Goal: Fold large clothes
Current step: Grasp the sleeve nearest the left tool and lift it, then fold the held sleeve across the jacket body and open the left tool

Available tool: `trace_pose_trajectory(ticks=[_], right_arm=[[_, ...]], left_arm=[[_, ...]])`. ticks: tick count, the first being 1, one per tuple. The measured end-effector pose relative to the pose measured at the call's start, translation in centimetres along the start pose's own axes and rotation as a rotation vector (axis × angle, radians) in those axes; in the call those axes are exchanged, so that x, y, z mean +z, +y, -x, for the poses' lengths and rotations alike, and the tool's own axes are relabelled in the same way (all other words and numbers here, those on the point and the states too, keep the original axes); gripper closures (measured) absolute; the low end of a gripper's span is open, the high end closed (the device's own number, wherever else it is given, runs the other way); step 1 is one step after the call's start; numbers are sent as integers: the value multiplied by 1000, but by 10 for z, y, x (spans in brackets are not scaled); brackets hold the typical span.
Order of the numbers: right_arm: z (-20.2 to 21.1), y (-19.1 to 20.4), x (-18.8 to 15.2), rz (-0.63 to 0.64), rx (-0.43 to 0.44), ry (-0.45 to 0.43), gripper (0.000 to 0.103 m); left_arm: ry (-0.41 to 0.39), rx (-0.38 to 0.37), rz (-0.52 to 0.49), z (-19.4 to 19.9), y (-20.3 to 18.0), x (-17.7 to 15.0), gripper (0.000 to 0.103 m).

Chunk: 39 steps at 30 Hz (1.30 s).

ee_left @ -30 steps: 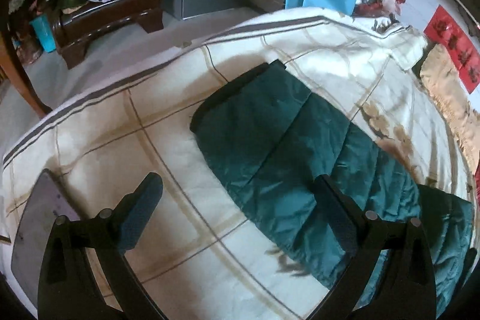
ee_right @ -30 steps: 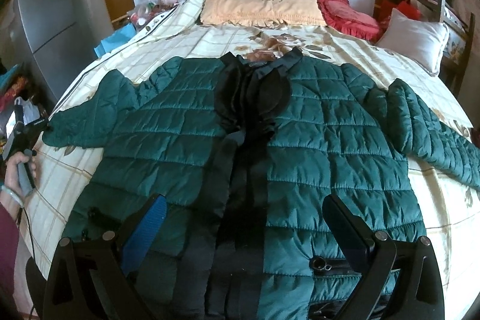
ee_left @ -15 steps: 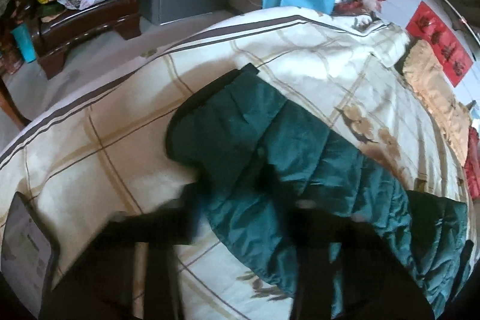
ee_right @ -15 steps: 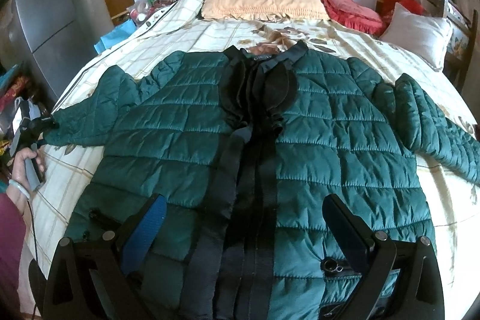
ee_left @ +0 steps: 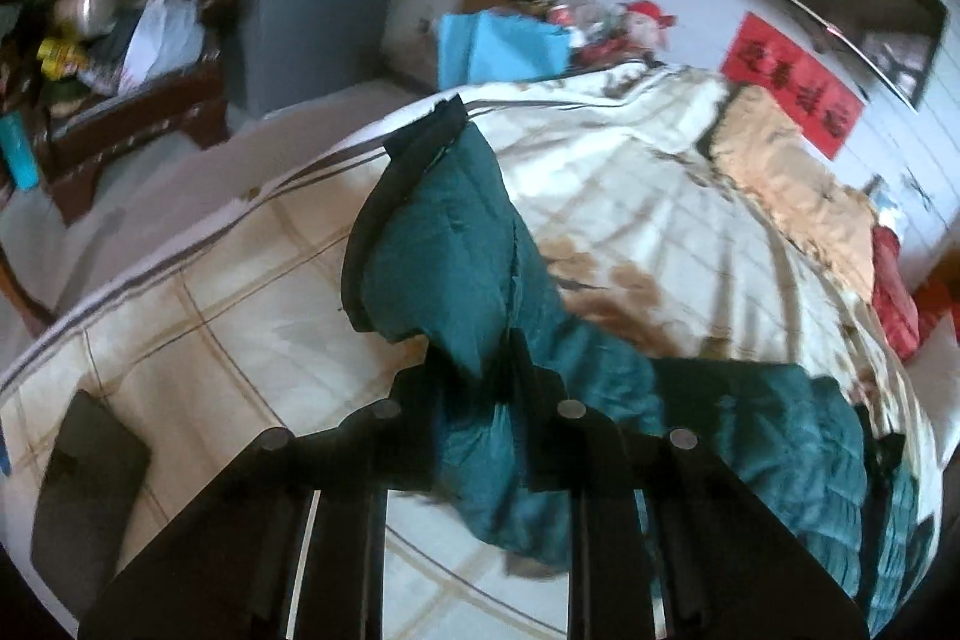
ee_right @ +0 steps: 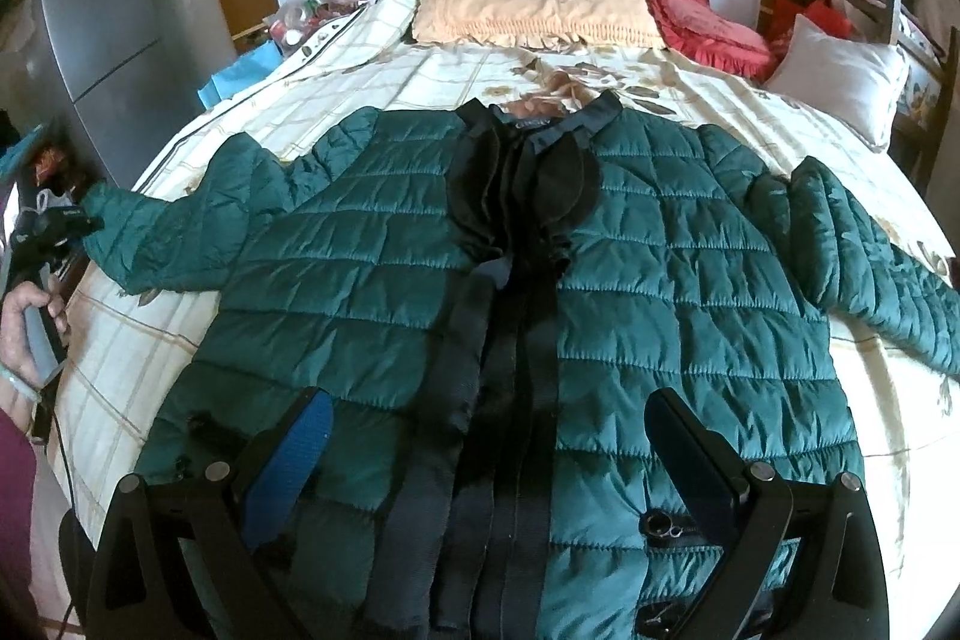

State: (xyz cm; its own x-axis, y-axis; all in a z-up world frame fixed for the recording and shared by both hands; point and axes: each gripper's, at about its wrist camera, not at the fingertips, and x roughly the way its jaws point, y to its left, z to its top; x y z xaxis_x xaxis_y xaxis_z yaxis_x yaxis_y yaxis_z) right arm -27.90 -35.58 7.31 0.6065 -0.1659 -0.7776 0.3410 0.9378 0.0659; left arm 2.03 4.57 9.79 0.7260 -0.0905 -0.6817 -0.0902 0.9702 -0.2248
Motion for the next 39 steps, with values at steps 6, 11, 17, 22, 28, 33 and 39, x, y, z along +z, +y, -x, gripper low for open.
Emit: trace_pose_trajectory(ticks=[6, 11, 17, 22, 28, 33, 39], right_arm=[[6, -8, -4, -12, -6, -7, 0], [12, -19, -7, -33, -8, -18, 0], [18, -34, -13, -64, -8, -26, 0], [20, -44, -18, -83, -6, -24, 0], [25, -54, -22, -108, 0, -36, 0], [26, -64, -23, -127, -4, -38, 0], [25, -73, -25, -153, -3, -38, 0]], left_arm=[[-38, -65, -110, 37, -49, -10, 88], [-33, -131, -165, 60, -86, -19, 88], [-18, -228, -243, 85, -139, -38, 88], [9, -283, -317, 96, -182, -58, 89], [37, -329, -375, 102, -227, -81, 89], [55, -343, -425, 101, -258, -99, 89], [101, -377, -451, 99, -281, -121, 91]])
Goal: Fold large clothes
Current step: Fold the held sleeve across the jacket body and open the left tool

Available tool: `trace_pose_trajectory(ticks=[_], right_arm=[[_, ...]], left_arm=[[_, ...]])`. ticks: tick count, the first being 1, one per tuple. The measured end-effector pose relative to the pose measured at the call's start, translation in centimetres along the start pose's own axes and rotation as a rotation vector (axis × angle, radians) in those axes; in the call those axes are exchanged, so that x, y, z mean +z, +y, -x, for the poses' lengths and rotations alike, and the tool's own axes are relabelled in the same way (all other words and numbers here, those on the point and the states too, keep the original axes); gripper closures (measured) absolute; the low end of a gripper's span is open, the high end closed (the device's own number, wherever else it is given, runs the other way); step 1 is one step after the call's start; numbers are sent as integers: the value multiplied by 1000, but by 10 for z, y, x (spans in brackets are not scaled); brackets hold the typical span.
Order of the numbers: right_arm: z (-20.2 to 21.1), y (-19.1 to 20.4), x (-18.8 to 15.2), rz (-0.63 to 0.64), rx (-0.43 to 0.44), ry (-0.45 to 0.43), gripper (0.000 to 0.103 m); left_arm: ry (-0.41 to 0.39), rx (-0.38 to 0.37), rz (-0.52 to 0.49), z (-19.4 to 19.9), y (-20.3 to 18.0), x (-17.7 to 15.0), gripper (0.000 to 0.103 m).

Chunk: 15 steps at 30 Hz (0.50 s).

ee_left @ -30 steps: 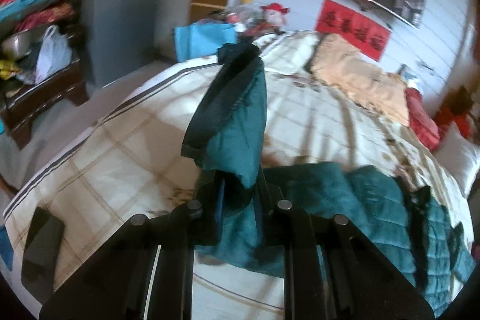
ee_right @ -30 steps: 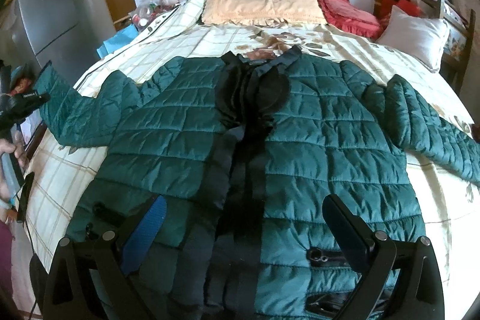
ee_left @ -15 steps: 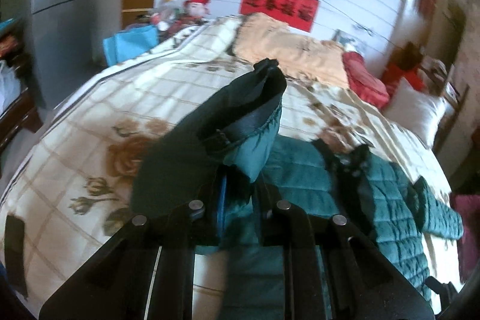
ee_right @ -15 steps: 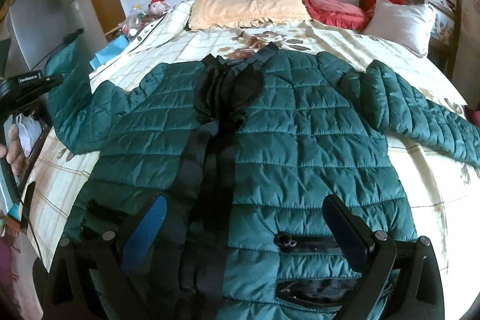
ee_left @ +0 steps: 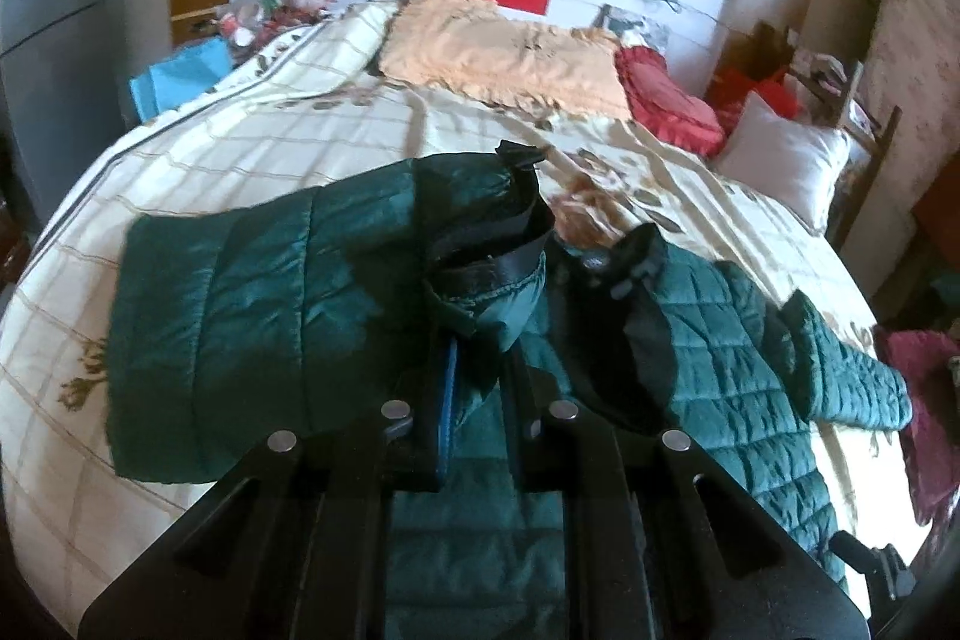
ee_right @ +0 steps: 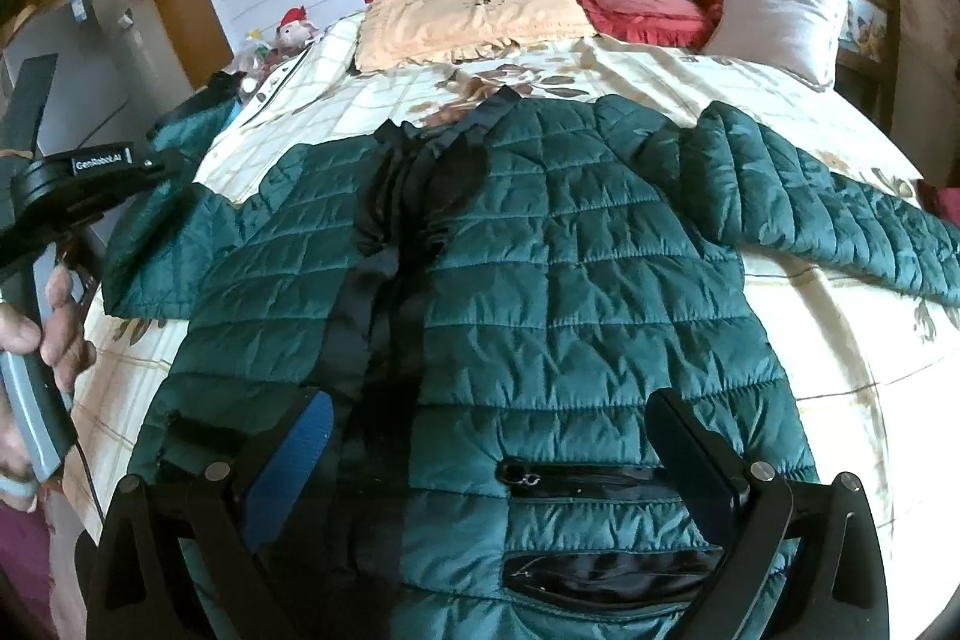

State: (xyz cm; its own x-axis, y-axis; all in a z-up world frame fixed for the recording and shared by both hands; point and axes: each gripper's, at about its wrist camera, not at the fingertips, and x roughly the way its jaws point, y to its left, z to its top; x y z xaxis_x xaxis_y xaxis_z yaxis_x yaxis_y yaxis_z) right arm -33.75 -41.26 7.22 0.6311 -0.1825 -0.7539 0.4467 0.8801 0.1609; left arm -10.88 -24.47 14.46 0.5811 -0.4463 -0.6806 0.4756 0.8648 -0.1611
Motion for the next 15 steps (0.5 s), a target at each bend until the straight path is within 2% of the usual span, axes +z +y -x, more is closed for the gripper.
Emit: trace_pose_trajectory(ticks=[15], right_arm=[[-2, -14, -3, -25, -5, 4, 0]], left_arm=[[73, -153, -74, -19, -82, -12, 91]])
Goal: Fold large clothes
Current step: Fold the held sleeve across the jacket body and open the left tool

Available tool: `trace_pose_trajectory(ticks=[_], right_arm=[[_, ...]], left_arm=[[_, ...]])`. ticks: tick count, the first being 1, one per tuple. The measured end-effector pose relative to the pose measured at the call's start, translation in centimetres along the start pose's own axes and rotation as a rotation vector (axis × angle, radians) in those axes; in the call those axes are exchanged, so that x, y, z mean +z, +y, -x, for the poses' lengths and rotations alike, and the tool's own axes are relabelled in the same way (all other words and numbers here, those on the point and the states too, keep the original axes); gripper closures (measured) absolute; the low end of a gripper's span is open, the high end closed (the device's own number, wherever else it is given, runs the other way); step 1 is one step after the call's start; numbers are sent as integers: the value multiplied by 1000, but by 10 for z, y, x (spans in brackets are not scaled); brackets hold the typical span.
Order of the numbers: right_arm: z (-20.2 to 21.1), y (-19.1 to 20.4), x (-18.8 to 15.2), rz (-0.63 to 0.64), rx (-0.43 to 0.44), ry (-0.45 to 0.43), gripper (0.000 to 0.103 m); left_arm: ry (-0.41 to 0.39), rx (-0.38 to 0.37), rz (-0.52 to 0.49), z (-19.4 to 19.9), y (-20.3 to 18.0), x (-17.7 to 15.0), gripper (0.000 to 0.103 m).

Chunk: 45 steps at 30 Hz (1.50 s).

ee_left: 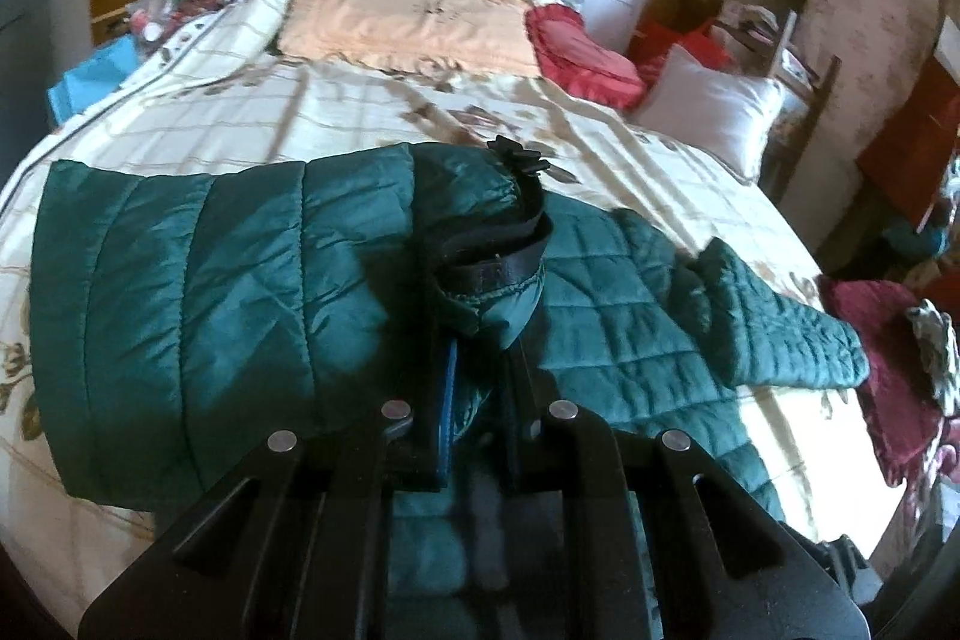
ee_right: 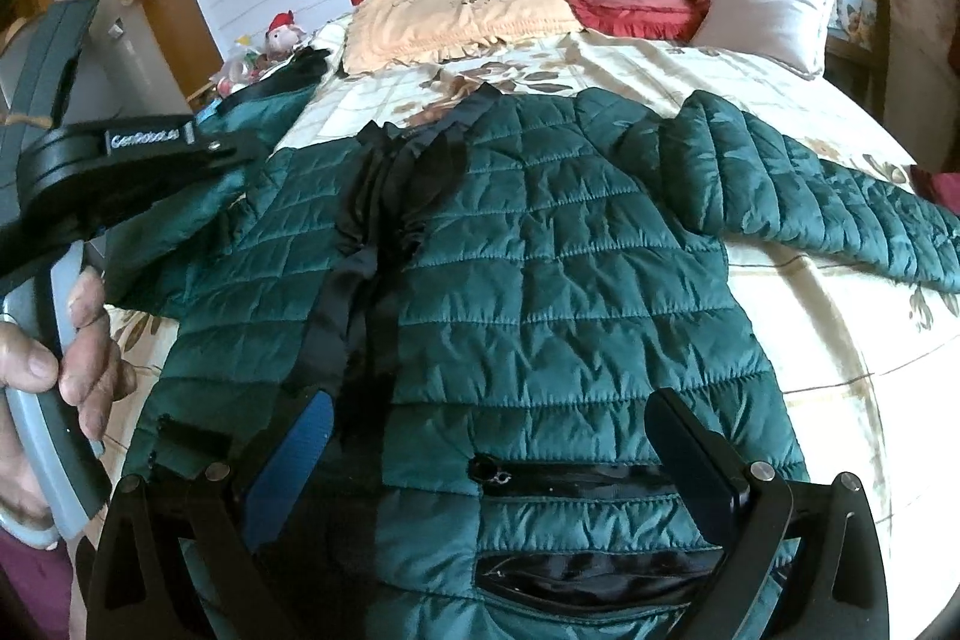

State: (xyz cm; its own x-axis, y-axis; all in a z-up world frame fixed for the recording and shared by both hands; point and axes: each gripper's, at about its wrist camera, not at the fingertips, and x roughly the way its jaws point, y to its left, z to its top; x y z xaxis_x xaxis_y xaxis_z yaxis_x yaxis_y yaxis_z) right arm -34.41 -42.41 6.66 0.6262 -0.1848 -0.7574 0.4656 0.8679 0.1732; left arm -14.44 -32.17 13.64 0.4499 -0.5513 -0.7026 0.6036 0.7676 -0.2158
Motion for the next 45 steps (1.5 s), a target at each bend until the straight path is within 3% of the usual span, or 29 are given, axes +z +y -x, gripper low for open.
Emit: trace_pose_trajectory(ticks=[16, 32, 40, 43, 44, 45], right_arm=[[-1, -20, -1, -32, -24, 2, 0], [-23, -53, 12, 8, -184, 36, 0], [-36, -66, 10, -10, -178, 65, 0], [-39, -69, 8, -16, -177, 74, 0], [-40, -69, 8, -16, -177, 77, 0], [-41, -69, 7, -15, -178, 81, 0]], left_arm=[[91, -40, -32, -42, -28, -16, 91], [136, -52, -41, -74, -45, -19, 91], [168, -88, 8, -94, -46, -16, 91], [192, -142, 68, -98, -40, -15, 89], [203, -171, 96, -99, -37, -15, 85], [211, -186, 111, -99, -37, -14, 75]])
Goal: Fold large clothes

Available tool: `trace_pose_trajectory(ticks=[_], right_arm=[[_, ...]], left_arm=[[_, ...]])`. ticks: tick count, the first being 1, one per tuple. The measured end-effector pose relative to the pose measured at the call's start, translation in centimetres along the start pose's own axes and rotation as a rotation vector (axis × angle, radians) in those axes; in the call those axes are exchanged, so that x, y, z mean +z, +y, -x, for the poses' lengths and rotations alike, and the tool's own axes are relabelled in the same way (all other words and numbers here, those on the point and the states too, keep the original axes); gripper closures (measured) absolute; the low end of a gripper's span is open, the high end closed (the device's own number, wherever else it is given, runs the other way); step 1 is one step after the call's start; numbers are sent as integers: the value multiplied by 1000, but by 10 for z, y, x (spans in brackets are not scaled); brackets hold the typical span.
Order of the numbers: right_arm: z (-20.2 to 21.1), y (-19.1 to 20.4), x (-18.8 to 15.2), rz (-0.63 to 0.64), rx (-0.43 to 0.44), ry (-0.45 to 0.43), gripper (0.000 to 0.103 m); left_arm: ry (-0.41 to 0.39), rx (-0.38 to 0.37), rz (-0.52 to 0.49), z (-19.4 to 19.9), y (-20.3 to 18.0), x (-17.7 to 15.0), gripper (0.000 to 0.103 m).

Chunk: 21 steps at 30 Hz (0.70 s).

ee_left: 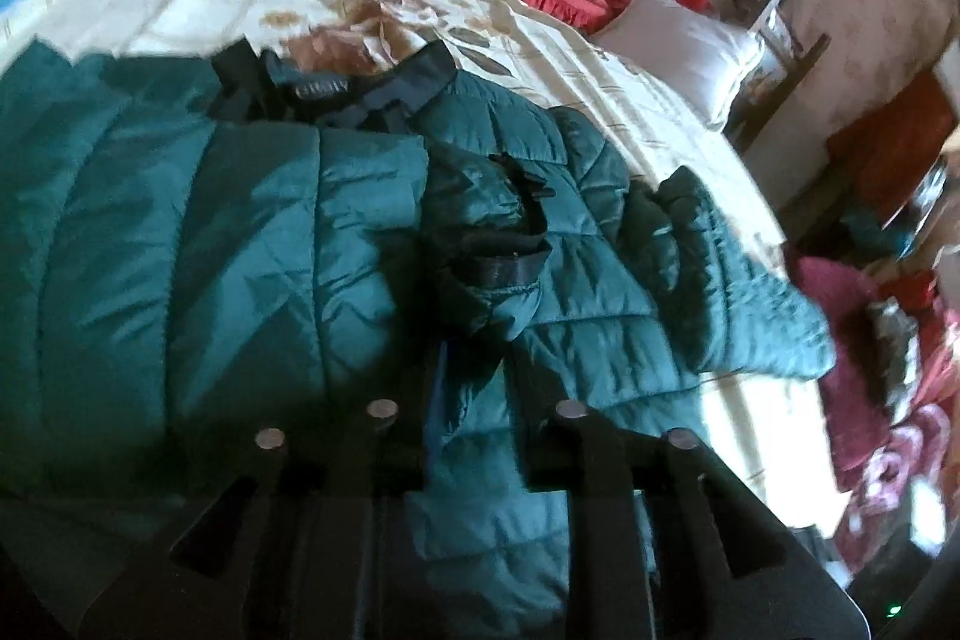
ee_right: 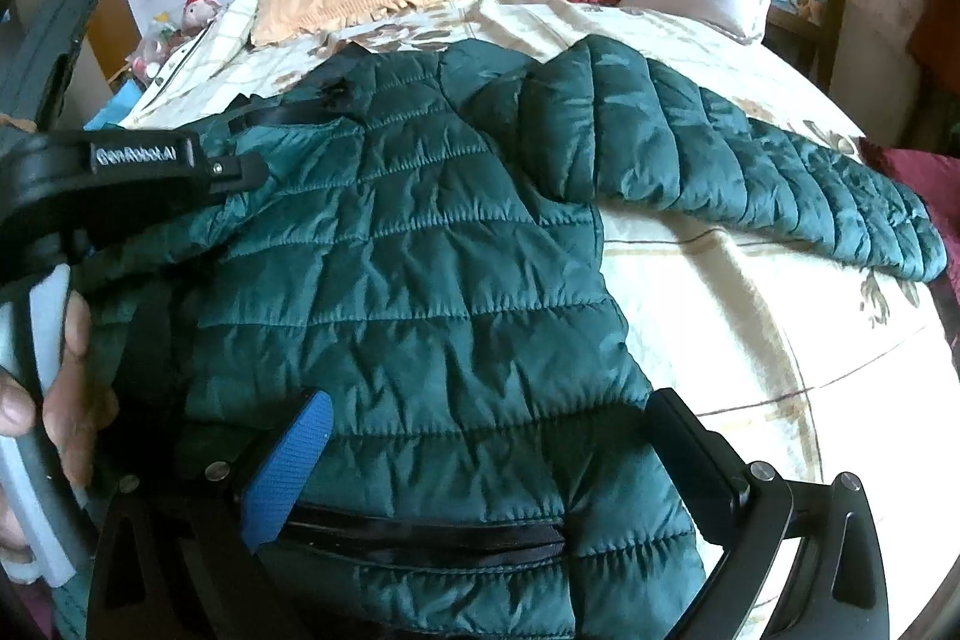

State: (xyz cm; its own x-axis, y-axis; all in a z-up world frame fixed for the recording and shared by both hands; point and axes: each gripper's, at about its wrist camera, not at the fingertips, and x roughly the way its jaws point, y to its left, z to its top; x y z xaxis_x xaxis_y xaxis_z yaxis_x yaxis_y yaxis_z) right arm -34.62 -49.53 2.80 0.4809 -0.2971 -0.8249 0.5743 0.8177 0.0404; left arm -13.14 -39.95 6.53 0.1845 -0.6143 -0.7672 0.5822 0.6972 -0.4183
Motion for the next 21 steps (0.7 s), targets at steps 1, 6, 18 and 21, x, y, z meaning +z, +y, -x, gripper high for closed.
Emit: trace_pose_trajectory(ticks=[1, 6, 18, 21], right_arm=[[-1, 0, 0, 1, 0, 1, 0], [-4, -1, 1, 4, -5, 7, 0], [8, 15, 10, 29, 22, -5, 0], [11, 22, 18, 25, 72, -6, 0]], left_arm=[[4, -16, 9, 1, 0, 0, 68], [-22, -99, 50, 26, -2, 7, 35], [-103, 18, 9, 114, 45, 7, 35], [-142, 148, -10, 134, 78, 2, 35]])
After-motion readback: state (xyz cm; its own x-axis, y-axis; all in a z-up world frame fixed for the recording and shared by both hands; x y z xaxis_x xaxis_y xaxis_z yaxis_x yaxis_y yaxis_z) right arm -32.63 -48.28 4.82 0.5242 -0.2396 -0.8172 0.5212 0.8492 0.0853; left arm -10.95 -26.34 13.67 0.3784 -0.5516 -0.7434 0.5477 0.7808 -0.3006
